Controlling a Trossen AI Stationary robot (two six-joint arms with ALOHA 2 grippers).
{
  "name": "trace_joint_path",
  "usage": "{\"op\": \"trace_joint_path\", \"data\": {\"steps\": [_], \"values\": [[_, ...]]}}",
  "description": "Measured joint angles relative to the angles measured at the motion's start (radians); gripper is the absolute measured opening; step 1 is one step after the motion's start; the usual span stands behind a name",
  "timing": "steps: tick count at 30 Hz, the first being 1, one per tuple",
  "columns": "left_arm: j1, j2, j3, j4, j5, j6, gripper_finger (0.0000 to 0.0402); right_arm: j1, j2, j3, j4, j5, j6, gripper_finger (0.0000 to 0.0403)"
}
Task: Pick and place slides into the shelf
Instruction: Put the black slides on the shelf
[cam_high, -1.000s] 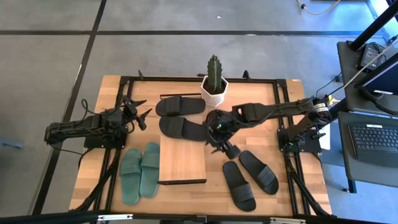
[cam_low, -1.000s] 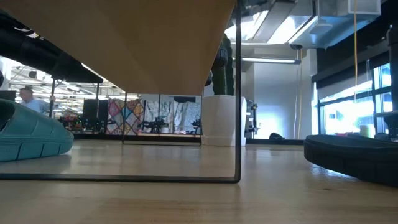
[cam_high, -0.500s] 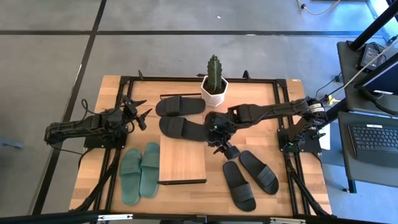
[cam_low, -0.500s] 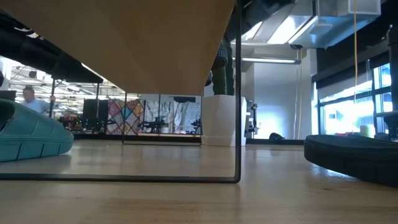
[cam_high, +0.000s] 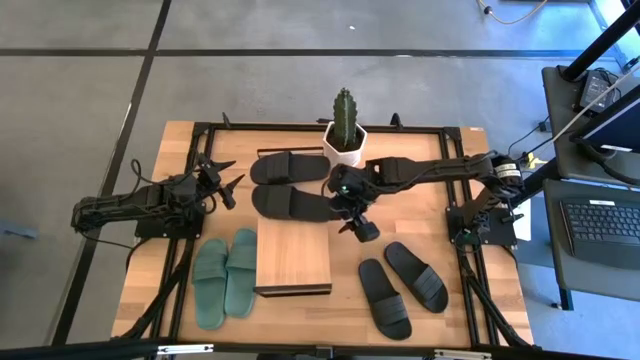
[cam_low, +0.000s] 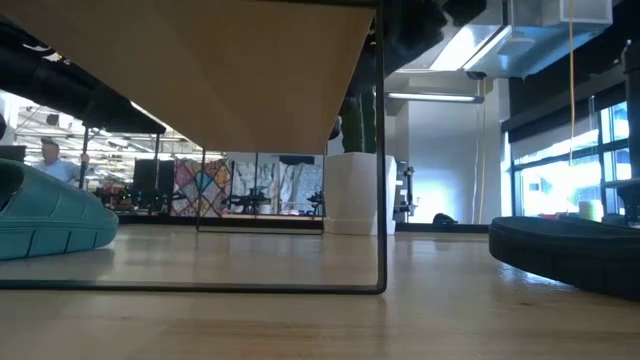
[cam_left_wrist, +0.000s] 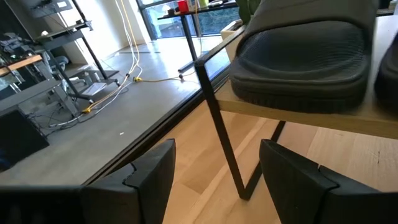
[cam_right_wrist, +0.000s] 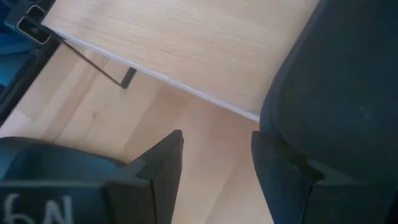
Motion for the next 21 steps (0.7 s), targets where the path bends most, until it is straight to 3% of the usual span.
{"op": "trace_joint_path", "data": {"steps": [21], "values": [[0.000, 0.000, 0.000, 0.000, 0.000, 0.000, 0.0225, -0.030, 0.000, 0.028, 0.032, 0.019, -0.045, 0.0191]]}}
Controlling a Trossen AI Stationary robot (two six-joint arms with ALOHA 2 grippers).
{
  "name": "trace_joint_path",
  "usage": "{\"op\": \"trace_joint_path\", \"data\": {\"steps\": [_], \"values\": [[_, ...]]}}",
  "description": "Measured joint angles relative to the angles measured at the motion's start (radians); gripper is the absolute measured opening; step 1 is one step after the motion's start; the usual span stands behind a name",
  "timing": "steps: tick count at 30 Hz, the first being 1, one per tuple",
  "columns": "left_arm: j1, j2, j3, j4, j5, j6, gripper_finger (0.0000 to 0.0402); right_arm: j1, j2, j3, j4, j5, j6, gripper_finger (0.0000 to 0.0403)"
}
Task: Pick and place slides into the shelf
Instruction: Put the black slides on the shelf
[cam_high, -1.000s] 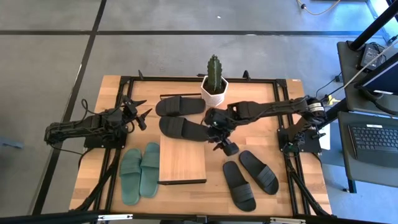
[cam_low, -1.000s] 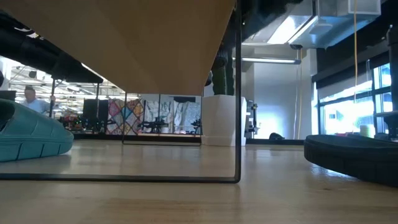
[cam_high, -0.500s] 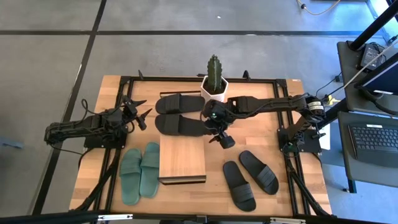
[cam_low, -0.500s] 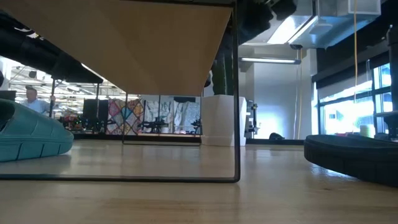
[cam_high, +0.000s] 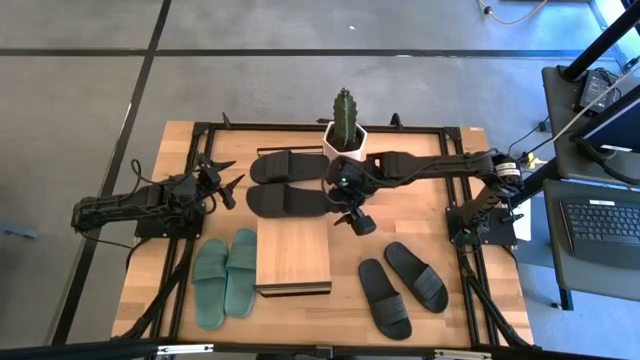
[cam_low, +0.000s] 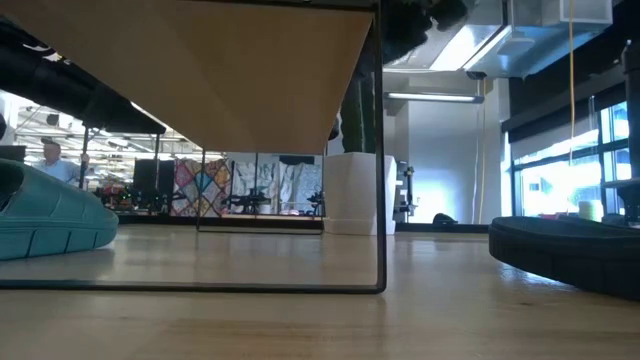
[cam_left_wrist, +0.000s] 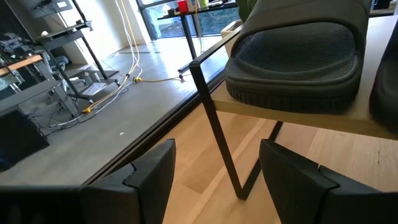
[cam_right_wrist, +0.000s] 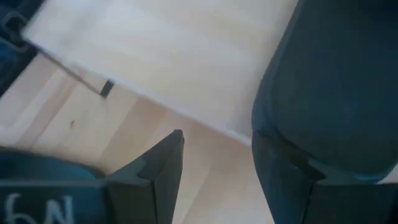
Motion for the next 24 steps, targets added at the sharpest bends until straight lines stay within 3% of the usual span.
{"op": "trace_joint_path", "data": {"steps": [6, 9, 12, 24], "values": [[0.000, 0.000, 0.000, 0.000, 0.000, 0.000, 0.0225, 0.000, 0.000, 0.053, 0.054, 0.009, 0.175, 0.0191], [0.000, 0.000, 0.000, 0.000, 0.000, 0.000, 0.0225, 0.001, 0.000, 0.087, -0.128, 0.121, 0.243, 0.0191], [0.000, 0.000, 0.000, 0.000, 0.000, 0.000, 0.0225, 0.003, 0.000, 0.094, -0.165, 0.203, 0.287, 0.0191], [0.000, 0.000, 0.003, 0.069, 0.062, -0.026, 0.0225, 0.018, 0.000, 0.094, -0.189, 0.202, 0.286, 0.0191]]}}
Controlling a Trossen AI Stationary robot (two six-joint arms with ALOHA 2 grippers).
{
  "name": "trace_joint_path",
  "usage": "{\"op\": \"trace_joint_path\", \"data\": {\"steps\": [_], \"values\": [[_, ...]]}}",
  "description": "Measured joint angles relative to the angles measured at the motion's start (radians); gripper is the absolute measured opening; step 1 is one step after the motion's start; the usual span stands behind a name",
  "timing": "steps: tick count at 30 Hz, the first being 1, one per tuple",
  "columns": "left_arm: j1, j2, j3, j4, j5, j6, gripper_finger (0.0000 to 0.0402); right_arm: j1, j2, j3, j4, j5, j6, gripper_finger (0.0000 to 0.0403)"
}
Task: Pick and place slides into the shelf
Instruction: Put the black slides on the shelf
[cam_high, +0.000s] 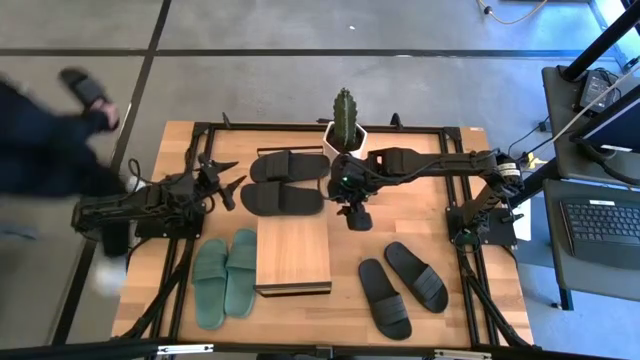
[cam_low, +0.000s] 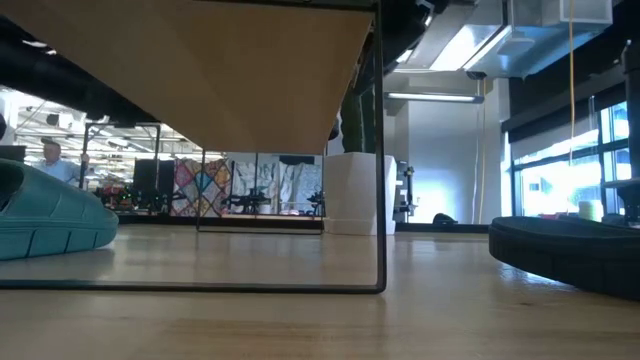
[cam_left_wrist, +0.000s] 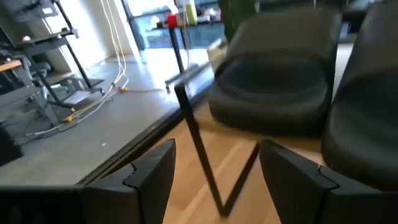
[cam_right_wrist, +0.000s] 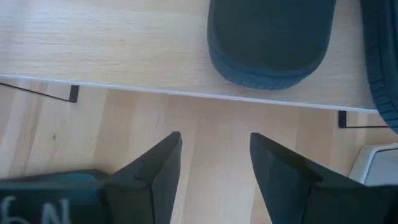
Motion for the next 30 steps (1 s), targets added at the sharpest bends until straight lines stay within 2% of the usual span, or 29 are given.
{"op": "trace_joint_path", "data": {"steps": [2, 4, 6, 10, 15, 19, 24, 26, 30], "values": [[0.000, 0.001, 0.030, -0.010, -0.051, -0.035, 0.0225, 0.000, 0.000, 0.000, -0.003, 0.000, 0.000, 0.0191], [0.000, 0.000, 0.066, -0.030, -0.158, -0.076, 0.0225, 0.000, 0.000, 0.000, -0.004, 0.000, -0.001, 0.0191], [0.000, 0.003, 0.070, -0.041, -0.220, -0.111, 0.0225, 0.000, 0.000, 0.000, -0.005, 0.000, -0.002, 0.0191], [0.000, 0.011, 0.097, -0.058, -0.201, -0.172, 0.0225, 0.000, 0.000, 0.000, -0.006, 0.000, -0.003, 0.0191], [0.000, 0.059, 0.150, -0.204, -0.184, -0.346, 0.0225, 0.000, 0.000, 0.000, -0.006, 0.000, -0.004, 0.0191], [-0.017, 0.117, 0.169, -0.245, -0.097, -0.420, 0.0225, 0.000, 0.000, 0.000, -0.006, 0.000, -0.020, 0.0191], [-0.073, 0.223, 0.216, -0.311, -0.063, -0.533, 0.0225, 0.000, 0.000, 0.000, -0.007, 0.000, -0.048, 0.0191], [-0.100, 0.273, 0.255, -0.370, -0.069, -0.603, 0.0225, 0.000, 0.000, 0.000, -0.010, 0.000, -0.054, 0.0191], [-0.145, 0.390, 0.365, -0.592, -0.139, -0.777, 0.0225, 0.000, 0.000, 0.000, -0.010, 0.000, -0.062, 0.0191]]}}
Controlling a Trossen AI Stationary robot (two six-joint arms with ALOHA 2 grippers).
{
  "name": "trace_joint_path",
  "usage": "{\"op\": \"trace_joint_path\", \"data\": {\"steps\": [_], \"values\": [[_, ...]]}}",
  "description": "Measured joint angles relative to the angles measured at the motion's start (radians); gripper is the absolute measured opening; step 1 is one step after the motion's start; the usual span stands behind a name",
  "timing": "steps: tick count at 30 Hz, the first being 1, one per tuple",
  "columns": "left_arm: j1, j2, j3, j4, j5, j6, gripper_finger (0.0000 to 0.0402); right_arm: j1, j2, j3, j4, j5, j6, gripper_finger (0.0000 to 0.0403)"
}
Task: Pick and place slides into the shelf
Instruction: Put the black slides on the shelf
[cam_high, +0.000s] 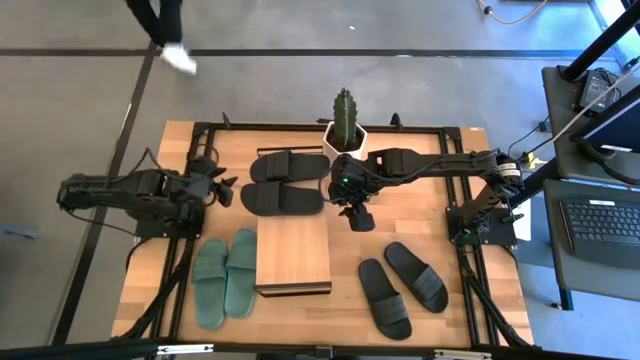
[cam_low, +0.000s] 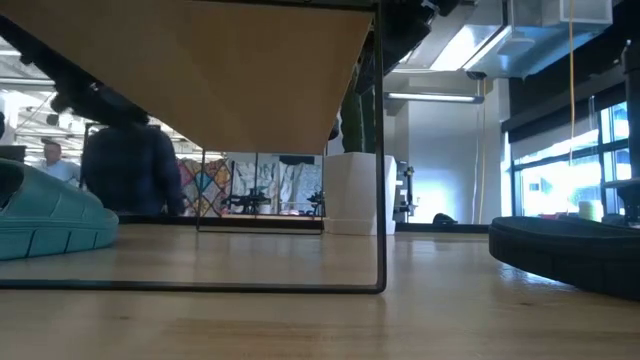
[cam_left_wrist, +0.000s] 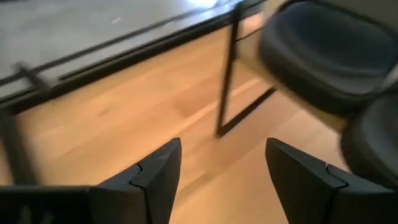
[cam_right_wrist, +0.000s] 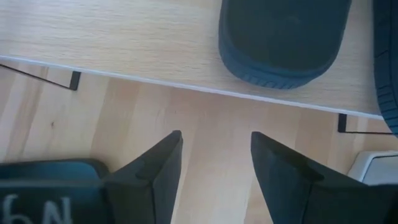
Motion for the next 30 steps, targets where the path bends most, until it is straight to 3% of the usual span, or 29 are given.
{"op": "trace_joint_path", "data": {"steps": [2, 16, 19, 30], "values": [[-0.018, 0.061, 0.041, -0.079, 0.000, -0.065, 0.0225, 0.000, 0.000, 0.000, 0.000, 0.000, -0.017, 0.0191], [-0.071, 0.365, 0.222, -0.213, 0.209, -0.204, 0.0225, 0.000, 0.000, 0.000, 0.007, 0.000, -0.049, 0.0191], [-0.071, 0.405, 0.246, -0.214, 0.255, -0.211, 0.0225, 0.000, 0.000, 0.000, 0.006, 0.000, -0.049, 0.0191], [-0.070, 0.471, 0.293, -0.223, 0.268, -0.198, 0.0225, 0.000, 0.000, 0.000, -0.021, 0.000, -0.050, 0.0191]]}}
